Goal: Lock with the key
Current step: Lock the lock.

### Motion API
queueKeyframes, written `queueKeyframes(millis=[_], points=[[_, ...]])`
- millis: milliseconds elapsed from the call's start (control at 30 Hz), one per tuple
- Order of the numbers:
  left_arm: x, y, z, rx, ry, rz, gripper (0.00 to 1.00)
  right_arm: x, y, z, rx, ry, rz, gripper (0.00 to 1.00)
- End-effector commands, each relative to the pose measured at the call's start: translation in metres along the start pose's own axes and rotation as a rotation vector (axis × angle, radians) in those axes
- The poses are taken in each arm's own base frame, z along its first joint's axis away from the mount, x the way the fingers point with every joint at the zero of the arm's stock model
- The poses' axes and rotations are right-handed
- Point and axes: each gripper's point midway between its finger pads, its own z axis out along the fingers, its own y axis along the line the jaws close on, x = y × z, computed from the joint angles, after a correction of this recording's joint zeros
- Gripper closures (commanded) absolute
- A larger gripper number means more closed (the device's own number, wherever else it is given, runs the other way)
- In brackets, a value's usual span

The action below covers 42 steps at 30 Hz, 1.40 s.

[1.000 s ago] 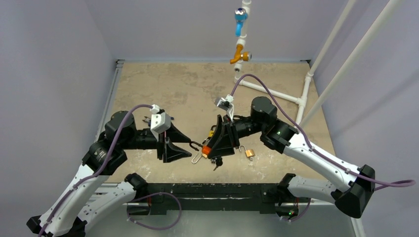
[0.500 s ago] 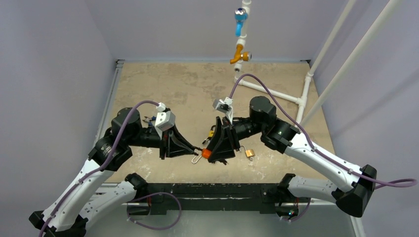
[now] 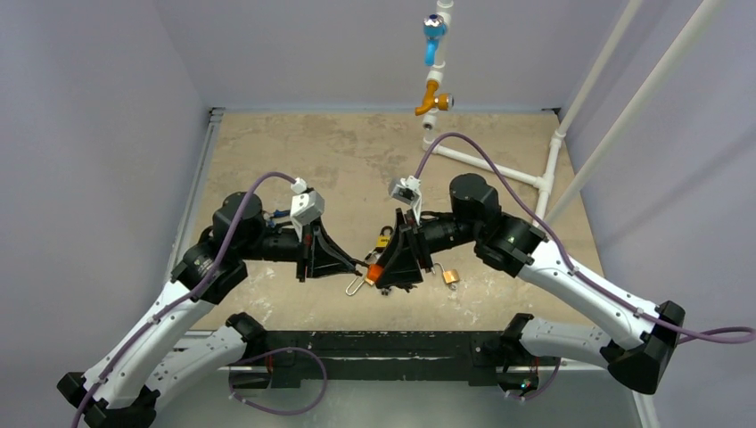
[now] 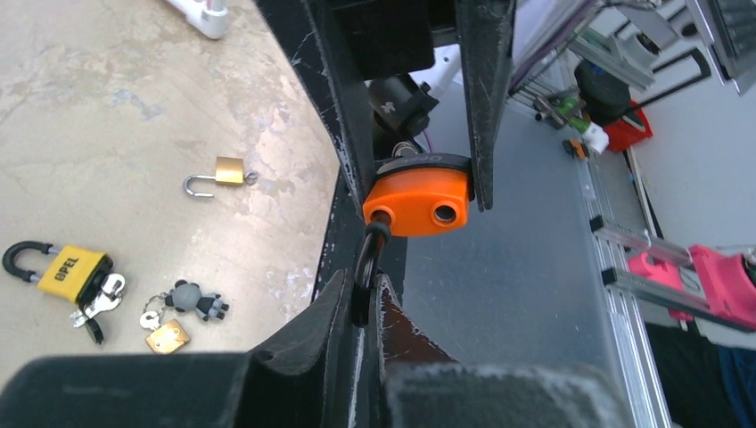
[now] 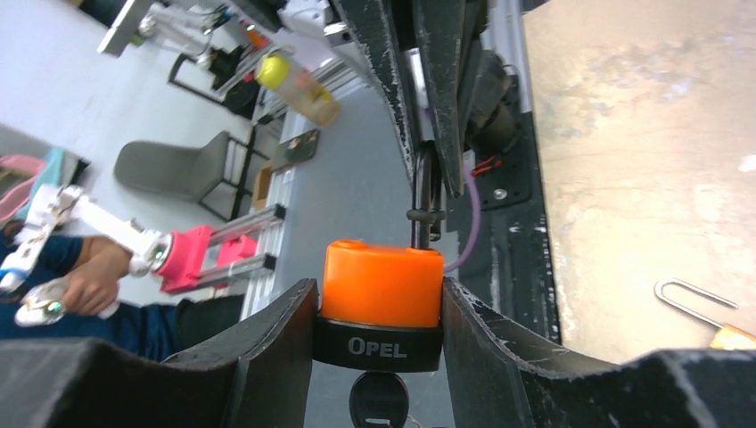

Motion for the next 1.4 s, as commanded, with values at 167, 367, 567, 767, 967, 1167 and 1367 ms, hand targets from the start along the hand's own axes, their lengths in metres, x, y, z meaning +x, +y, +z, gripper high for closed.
queueKeyframes(millis=[167,367,567,767,967,1167,1367], points=[[-0.046,0.008,-0.002,-0.093,-0.27,0.028,1.0,-0.054,-0.051,-0.004,0.268,-0.339,-0.12,0.24],[-0.048,0.005,-0.002,-0.078,-0.289,0.024,1.0,-0.064,-0.046,-0.022,0.306,-0.481,-0.17,0.02],[-0.055,0.002,-0.006,-0.07,-0.312,0.032,1.0,-0.069,-0.024,-0.052,0.313,-0.638,-0.256,0.01],[-0.069,-0.005,-0.006,-0.03,-0.338,0.017,1.0,-0.068,-0.015,-0.075,0.362,-0.7,-0.336,0.01],[-0.083,-0.016,-0.009,0.006,-0.371,-0.028,1.0,-0.067,-0.006,-0.062,0.287,-0.636,-0.369,0.02],[-0.095,-0.027,-0.014,0.022,-0.402,-0.054,1.0,-0.067,-0.006,-0.05,0.244,-0.59,-0.374,0.09],[-0.099,-0.029,-0.015,0.03,-0.414,-0.069,1.0,-0.071,0.002,-0.047,0.194,-0.595,-0.374,0.2]])
